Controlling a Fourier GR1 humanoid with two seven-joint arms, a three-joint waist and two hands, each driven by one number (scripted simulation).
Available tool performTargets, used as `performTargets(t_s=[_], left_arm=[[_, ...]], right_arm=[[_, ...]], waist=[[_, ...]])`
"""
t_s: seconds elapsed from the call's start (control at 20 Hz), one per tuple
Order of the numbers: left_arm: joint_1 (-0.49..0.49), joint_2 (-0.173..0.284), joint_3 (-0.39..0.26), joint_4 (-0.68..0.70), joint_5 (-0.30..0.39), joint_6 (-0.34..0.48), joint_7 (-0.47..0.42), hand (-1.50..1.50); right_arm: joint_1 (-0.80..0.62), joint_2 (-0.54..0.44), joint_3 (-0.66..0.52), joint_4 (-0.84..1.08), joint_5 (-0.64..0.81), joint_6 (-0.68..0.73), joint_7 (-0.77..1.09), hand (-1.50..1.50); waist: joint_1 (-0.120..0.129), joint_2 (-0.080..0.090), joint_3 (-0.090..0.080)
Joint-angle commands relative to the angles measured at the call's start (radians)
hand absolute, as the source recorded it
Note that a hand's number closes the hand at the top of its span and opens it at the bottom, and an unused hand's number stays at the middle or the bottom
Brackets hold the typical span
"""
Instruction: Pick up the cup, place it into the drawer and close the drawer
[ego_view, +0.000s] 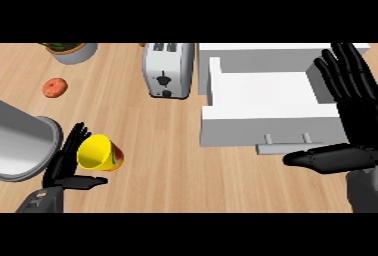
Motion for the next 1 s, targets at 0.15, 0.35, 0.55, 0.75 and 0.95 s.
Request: performTargets(t_s=[0.15,0.35,0.55,0.75,0.95], left_arm=[[-0.036,0.007,0.007,0.07,-0.008,-0.066,-0.131,-1.5],[-0.069,-0.035,-0.01,0.09,-0.033,-0.01,-0.138,-1.5],[-0.101,-0.057,-0.007,0.102,-0.03,-0.02,-0.124,-1.5],[-0.081,-0.059,-0.01,0.101,-0.025,-0.108,-0.142,-1.5],[-0.084,-0.076,-0.012,0.08,-0.009,-0.209,-0.143,1.5]], right_arm=[[0.0,-0.011,-0.016,0.042,-0.002,0.021,-0.034,-1.5],[0.003,0.006,0.017,0.028,0.028,0.008,-0.028,-1.5],[-0.039,-0.007,0.001,0.026,0.0,0.007,0.018,-1.5],[-0.007,-0.034,-0.031,-0.009,-0.026,0.024,0.034,-1.5],[-0.02,-0.03,-0.026,0.001,-0.019,0.017,0.038,-1.5]], waist=[[-0.001,0.003,0.0],[-0.005,0.003,0.0],[-0.009,0.006,-0.002],[-0.014,0.004,-0.002],[-0.008,0.002,-0.002]])
